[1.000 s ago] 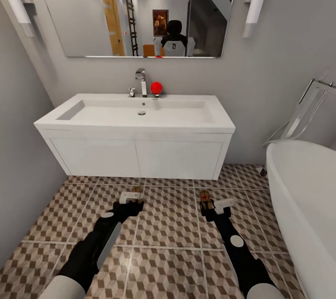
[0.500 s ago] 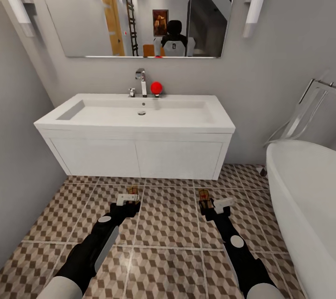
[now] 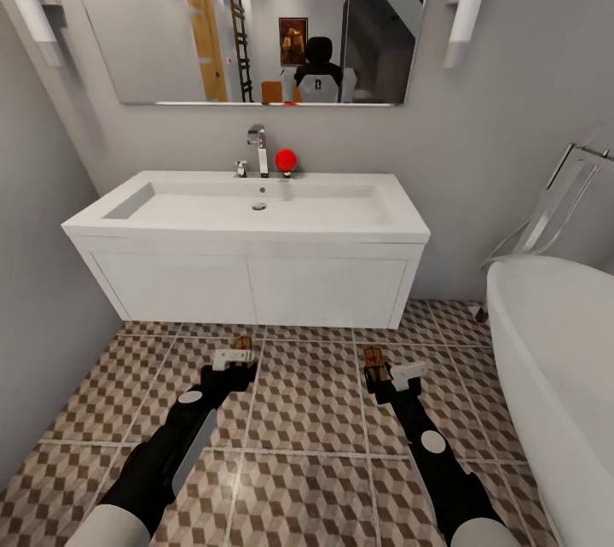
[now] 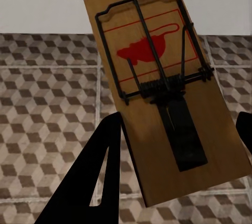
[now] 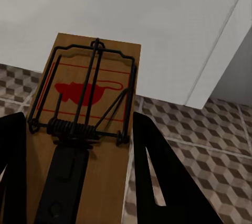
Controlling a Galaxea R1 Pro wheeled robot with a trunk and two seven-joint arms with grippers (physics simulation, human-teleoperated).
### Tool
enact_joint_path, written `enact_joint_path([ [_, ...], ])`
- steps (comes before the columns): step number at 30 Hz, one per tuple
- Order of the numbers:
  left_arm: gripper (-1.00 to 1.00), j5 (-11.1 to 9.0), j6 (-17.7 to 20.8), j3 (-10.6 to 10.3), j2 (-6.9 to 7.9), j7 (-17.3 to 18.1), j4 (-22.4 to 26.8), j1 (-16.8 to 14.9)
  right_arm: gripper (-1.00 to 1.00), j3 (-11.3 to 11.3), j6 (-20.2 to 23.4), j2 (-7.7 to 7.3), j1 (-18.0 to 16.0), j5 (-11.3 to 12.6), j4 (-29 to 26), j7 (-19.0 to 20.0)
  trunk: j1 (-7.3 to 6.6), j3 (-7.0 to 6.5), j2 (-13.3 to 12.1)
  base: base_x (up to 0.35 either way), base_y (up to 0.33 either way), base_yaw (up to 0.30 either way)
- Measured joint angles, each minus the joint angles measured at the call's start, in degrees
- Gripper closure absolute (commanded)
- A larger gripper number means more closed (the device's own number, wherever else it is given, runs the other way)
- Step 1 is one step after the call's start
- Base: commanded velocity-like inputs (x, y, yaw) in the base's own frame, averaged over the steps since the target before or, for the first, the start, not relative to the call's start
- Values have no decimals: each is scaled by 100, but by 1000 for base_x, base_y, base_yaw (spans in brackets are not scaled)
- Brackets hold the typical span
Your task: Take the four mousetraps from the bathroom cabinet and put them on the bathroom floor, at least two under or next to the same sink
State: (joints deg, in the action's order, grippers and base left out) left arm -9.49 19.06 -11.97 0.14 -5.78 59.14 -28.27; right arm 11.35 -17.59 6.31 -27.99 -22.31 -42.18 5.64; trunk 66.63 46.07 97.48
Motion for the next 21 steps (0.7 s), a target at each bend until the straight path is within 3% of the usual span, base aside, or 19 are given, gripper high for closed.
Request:
enact_joint_path([
  [21, 100, 0, 1, -2, -9, 0, 27, 0, 100, -6, 0, 0, 0, -14, -35, -40, 461, 501, 842, 0, 0, 0],
])
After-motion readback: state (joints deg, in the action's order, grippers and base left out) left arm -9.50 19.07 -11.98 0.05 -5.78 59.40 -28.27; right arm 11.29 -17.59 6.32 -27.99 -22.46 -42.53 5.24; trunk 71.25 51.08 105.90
